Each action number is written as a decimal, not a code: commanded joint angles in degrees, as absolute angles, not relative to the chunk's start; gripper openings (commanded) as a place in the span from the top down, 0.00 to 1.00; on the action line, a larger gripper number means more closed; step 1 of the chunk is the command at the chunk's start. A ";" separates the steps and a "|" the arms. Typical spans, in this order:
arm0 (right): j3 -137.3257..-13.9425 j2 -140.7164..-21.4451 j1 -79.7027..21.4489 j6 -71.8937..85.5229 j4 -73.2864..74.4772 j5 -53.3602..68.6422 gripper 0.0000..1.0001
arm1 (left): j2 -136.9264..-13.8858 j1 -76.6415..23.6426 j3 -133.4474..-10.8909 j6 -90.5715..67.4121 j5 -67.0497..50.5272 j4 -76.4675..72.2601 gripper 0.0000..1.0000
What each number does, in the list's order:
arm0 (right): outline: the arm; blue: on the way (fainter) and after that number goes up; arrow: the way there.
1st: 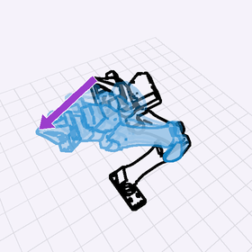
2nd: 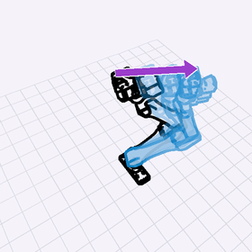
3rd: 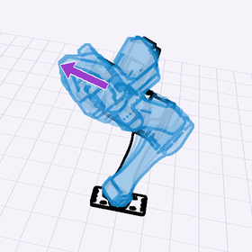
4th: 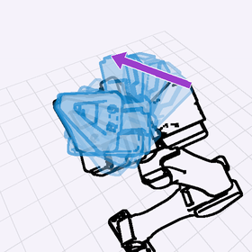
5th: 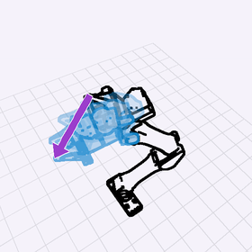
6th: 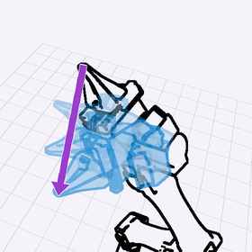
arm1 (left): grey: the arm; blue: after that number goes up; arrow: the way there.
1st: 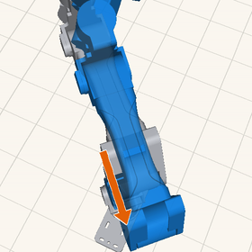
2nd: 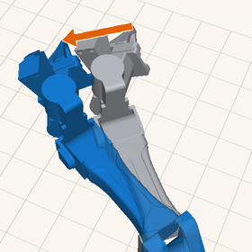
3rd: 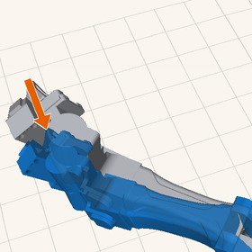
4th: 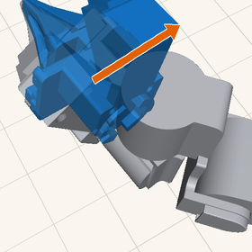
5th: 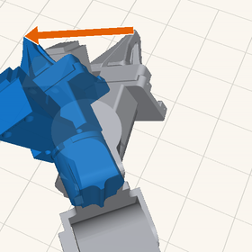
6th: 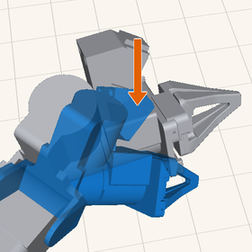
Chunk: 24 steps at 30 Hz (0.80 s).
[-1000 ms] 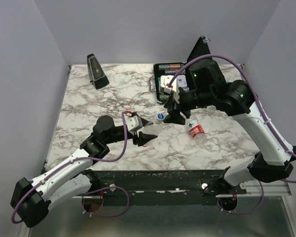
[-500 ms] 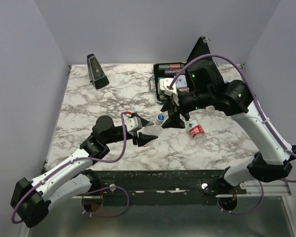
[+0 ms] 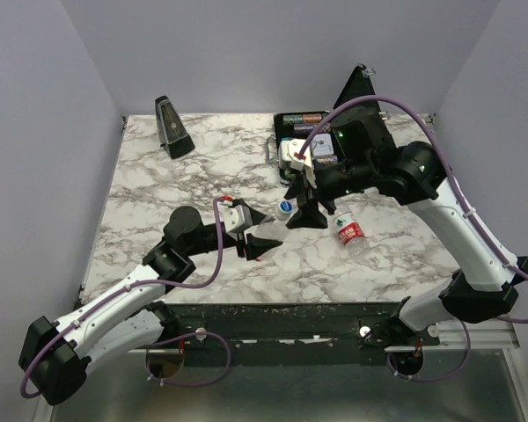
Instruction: Screw on the bottle caps
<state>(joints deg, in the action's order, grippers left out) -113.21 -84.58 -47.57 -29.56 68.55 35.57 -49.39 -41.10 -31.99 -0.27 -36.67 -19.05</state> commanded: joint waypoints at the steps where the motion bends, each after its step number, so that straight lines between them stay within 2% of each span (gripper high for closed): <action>1: -112.50 -84.73 -47.90 -29.27 68.03 37.62 0.29 | -48.60 -41.31 -31.47 -2.81 -33.50 -22.15 0.86; 12: -111.10 -83.50 -47.90 -26.46 68.29 40.51 0.29 | -48.87 -41.31 -31.90 -5.01 -21.54 -17.32 0.88; 24: -107.23 -82.00 -47.90 -23.47 67.59 39.64 0.30 | -47.29 -41.22 -30.76 -7.30 -19.86 -19.68 0.88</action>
